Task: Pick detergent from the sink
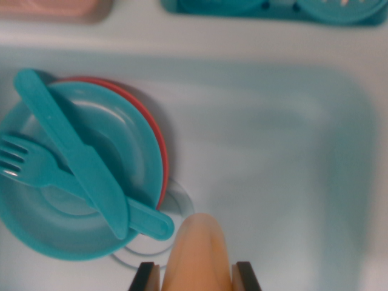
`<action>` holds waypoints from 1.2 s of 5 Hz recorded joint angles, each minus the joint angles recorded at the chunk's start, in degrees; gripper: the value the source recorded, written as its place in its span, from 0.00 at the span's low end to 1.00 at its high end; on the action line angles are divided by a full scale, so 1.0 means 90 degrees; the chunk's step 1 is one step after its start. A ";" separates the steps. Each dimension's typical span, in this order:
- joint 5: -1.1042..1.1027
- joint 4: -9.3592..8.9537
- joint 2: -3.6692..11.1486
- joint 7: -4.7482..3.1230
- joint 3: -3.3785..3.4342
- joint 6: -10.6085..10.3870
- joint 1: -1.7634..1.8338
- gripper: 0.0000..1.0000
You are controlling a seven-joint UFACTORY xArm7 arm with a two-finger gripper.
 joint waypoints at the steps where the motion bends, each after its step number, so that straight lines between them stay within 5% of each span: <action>1: -0.0013 0.0161 -0.0058 0.0016 0.0000 0.0218 0.0001 1.00; 6: -0.0044 0.0538 -0.0194 0.0055 -0.0001 0.0729 0.0004 1.00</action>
